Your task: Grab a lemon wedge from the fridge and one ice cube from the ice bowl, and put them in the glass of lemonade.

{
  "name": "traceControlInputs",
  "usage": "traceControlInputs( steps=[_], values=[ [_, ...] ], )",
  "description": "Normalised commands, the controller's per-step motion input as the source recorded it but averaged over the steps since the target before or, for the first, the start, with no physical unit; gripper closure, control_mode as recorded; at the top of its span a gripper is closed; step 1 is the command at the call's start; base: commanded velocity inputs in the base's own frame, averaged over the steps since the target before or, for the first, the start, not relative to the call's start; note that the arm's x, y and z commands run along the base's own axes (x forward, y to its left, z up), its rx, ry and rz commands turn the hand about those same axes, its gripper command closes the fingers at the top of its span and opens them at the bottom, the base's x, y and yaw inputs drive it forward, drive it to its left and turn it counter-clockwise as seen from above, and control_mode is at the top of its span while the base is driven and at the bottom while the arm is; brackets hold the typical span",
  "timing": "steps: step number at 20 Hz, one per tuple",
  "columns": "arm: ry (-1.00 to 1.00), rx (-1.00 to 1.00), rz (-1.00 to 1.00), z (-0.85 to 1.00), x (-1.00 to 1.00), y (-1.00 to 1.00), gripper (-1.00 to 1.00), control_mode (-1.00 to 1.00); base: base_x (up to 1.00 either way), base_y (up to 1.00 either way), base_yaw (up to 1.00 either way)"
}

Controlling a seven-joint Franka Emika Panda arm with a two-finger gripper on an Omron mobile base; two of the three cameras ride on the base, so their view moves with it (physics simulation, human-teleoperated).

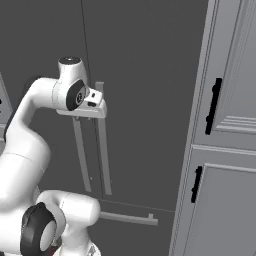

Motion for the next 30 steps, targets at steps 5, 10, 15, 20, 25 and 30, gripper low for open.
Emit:
traceControlInputs(
  steps=[5,10,15,20,25,30],
  values=[
    [0.01,0.0,0.0,-0.08,-0.4,-0.01,-1.0,-1.0,0.0,0.0,0.0],
    [0.02,0.0,-0.02,-0.36,-0.78,-0.06,-1.0,-1.0,0.0,0.0,0.0],
    [0.03,0.0,-0.07,-0.43,-0.71,-0.02,-1.0,-1.0,0.0,0.0,0.0],
    [0.0,0.0,-0.07,-0.4,-0.62,-0.11,-1.0,-1.0,0.0,0.0,0.0],
    [0.0,0.0,-0.06,-0.21,-0.7,-0.18,-1.0,-1.0,0.0,0.0,0.0],
    [-0.04,0.0,-0.07,-0.04,-0.22,-0.07,-1.0,-1.0,0.0,0.0,0.0]
  ],
)
